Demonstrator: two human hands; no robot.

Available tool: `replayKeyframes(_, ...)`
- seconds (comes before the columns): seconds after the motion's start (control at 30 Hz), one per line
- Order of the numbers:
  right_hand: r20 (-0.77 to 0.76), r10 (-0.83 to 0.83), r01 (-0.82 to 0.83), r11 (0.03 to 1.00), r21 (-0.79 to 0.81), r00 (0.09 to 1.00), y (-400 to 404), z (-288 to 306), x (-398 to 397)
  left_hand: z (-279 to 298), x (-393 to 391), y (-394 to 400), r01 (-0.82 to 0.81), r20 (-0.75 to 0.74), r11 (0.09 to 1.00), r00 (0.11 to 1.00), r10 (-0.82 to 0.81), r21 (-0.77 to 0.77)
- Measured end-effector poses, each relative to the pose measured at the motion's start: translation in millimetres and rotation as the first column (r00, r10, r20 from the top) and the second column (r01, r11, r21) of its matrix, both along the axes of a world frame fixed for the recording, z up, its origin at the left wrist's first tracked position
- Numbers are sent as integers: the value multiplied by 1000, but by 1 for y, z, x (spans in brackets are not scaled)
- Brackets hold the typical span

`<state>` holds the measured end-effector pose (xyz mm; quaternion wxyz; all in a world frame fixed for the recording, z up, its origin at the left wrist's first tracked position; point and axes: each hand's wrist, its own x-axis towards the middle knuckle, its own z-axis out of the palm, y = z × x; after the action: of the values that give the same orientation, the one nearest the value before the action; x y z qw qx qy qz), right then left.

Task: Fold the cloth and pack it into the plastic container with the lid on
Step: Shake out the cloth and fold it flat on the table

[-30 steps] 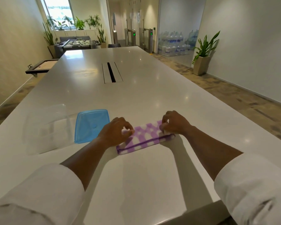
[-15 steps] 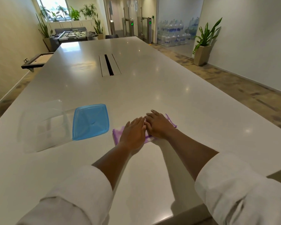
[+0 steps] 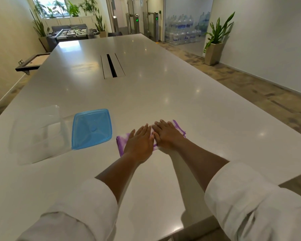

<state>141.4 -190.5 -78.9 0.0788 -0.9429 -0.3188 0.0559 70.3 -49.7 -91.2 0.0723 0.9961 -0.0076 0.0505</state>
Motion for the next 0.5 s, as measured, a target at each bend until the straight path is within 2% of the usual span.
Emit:
replayKeyframes(0.07,-6,-41,41,998,50,999,1,12,3,-1,0,0,-5,-2,1000,1000,5,-11)
replayKeyframes(0.17,3,-273,266,938,222,962,0,32,6,2,-2,-1,-2,-14,1000,1000,1,-18)
replayKeyframes(0.23,-28,-395,393,901,181,918,-3,41,9,3,-3,-1,6,-26,1000,1000,-6,-14)
replayKeyframes(0.33,-184,-528,554,822,135,829,-8,48,15,5,-5,-2,7,-34,1000,999,-7,-18)
replayKeyframes(0.4,-264,-572,617,775,136,777,-8,50,15,5,-5,-2,3,-37,1000,999,-3,-16)
replayKeyframes(0.5,-390,-557,628,774,76,733,-6,59,15,3,-4,-2,2,-32,1000,999,-2,-20)
